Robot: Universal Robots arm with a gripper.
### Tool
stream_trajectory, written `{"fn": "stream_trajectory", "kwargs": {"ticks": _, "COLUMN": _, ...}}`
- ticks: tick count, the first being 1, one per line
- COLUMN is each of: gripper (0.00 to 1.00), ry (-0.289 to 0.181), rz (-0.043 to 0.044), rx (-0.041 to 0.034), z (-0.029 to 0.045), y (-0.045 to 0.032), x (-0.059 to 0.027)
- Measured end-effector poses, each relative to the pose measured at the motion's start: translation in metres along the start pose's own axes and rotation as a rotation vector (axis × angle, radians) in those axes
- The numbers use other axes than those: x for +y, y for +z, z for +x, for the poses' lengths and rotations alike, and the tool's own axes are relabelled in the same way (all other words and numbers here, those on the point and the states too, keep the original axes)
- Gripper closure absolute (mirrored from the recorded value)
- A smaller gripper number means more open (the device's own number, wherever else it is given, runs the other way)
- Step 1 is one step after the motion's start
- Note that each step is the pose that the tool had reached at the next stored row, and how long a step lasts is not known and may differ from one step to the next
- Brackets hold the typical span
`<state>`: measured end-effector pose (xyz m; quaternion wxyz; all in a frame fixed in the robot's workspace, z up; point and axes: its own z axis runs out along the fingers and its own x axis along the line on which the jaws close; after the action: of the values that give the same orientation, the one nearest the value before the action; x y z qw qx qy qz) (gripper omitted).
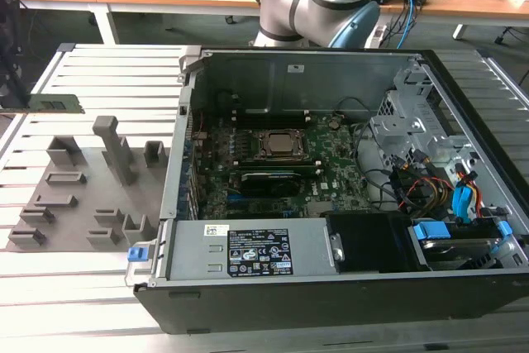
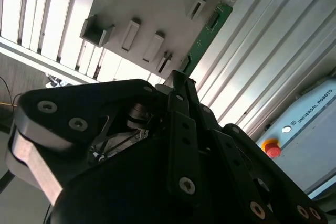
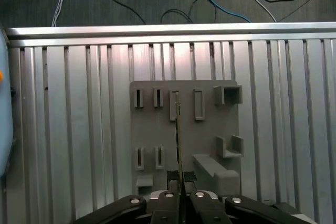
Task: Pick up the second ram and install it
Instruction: 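Pick up the second ram and move it above second insertion slot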
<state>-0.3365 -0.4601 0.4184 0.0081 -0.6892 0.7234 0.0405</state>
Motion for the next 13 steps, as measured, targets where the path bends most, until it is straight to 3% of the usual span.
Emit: {"fn": "stream_trajectory", "kwargs": {"ticks": 13, "gripper": 0.86, "ry": 0.000, "rz": 0.0003, "rx": 0.0064, "z": -0.0028, "y": -0.0024, "x": -0.0559}}
